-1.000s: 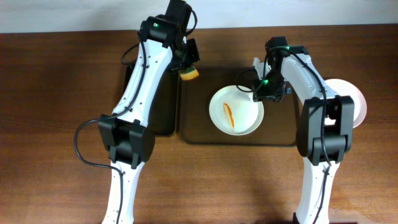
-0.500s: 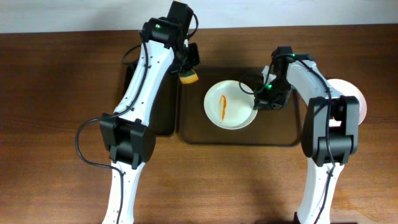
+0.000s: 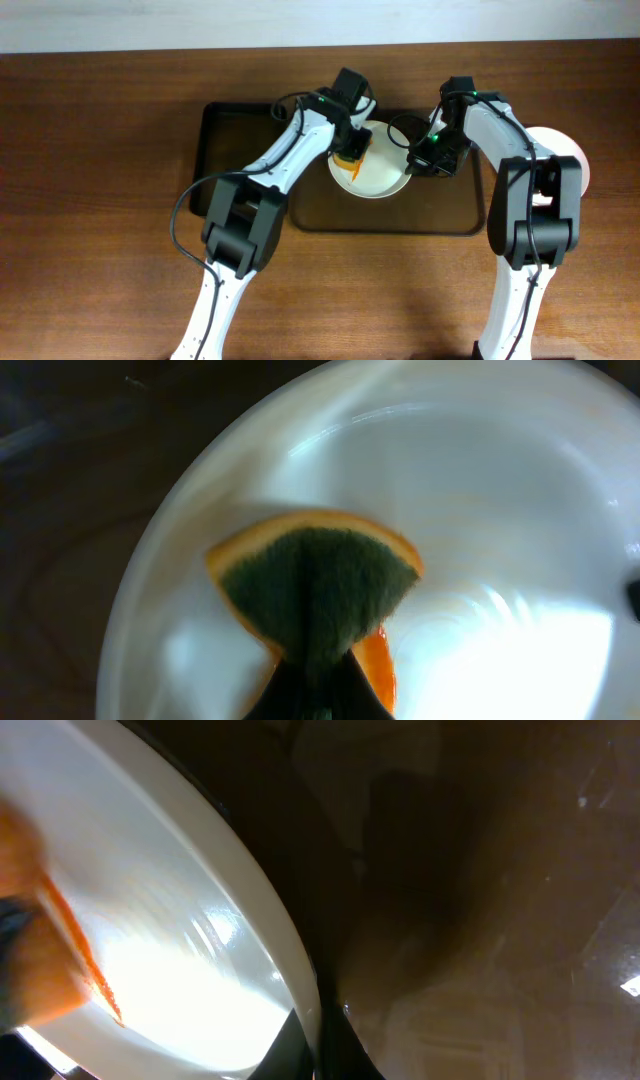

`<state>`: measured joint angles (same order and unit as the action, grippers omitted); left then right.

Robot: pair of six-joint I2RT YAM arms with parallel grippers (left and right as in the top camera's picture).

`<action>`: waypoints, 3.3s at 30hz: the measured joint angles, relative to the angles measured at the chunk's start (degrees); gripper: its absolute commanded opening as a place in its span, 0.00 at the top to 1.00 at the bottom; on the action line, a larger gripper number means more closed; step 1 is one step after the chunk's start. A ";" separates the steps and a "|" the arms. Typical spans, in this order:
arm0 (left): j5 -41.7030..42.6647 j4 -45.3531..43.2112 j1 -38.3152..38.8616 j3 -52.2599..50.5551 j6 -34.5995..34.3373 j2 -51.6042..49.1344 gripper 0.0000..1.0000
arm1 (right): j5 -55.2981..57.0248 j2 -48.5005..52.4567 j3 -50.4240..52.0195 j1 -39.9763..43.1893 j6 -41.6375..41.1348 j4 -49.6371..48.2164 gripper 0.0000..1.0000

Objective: Clean dirty plates on tray and stack at the side
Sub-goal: 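Scrub the third plate with the sponge in the left gripper, then carry the third plate with the right gripper onto the right-side stack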

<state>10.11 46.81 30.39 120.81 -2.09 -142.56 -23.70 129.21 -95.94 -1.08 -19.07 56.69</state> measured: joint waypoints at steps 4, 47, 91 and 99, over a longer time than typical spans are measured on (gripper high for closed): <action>0.48 -0.09 -0.02 0.20 0.44 -0.48 1.00 | -0.22 -0.02 0.07 0.04 0.04 -0.13 0.96; 28.81 9.29 0.20 0.96 -7.56 -3.37 1.00 | -1.68 -0.02 0.42 -0.28 -0.15 -1.31 0.96; -30.18 44.63 1.16 32.46 -36.48 -5.16 1.00 | -4.26 0.17 0.81 -0.70 4.09 -0.83 0.96; -5.40 42.51 -5.66 33.70 -26.16 -5.16 1.00 | 5.68 -12.37 0.61 2.56 8.79 3.76 0.96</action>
<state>4.71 89.32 24.73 154.52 -28.25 -147.72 -18.02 116.84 -95.33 1.48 -10.28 60.45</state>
